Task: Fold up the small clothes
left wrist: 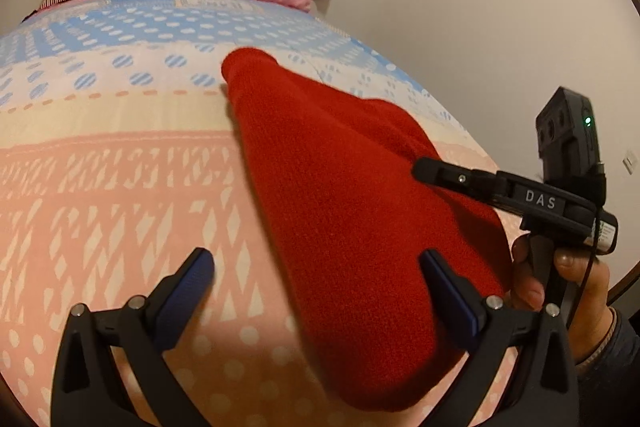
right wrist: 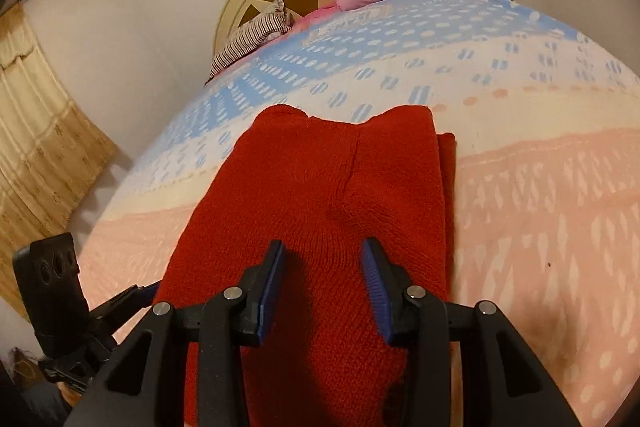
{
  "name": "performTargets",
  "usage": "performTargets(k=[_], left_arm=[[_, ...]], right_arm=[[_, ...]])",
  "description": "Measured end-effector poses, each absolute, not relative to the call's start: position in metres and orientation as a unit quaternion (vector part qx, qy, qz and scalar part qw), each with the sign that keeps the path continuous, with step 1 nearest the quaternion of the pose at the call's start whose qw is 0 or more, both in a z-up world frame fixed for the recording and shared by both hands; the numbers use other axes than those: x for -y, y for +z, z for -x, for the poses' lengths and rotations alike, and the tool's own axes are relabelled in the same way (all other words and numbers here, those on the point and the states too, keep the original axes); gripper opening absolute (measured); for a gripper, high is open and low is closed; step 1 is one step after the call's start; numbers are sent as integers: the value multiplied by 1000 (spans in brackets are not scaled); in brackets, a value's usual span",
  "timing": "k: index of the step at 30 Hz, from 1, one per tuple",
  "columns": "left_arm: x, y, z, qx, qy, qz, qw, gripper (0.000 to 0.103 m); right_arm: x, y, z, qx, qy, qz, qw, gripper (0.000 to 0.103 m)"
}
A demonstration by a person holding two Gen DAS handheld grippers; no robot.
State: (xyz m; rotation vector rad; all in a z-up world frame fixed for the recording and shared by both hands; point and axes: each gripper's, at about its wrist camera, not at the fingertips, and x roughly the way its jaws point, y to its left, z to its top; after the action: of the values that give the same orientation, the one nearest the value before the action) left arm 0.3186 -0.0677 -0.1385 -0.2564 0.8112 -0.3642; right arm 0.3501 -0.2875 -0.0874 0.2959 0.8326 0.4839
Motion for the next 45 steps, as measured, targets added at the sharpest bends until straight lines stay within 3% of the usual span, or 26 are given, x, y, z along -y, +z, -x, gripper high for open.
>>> performTargets(k=[5, 16, 20, 29, 43, 45], left_arm=[[68, -146, -325, -410, -173, 127, 886, 103], [74, -147, -323, -410, -163, 104, 892, 103], [72, -147, -323, -409, -163, 104, 892, 103], [71, -148, -323, -410, -164, 106, 891, 103], [73, -147, -321, -408, -169, 111, 890, 103], [72, -146, -321, -407, -173, 113, 890, 103]], right_arm=[[276, -84, -349, -403, 230, -110, 879, 41], [296, -72, -339, -357, 254, -166, 883, 43], [323, -60, -345, -329, 216, -193, 899, 57], [349, -88, -400, -406, 168, -230, 868, 57], [339, -114, -438, -443, 208, -270, 830, 57], [331, -115, -438, -448, 223, -263, 825, 48]])
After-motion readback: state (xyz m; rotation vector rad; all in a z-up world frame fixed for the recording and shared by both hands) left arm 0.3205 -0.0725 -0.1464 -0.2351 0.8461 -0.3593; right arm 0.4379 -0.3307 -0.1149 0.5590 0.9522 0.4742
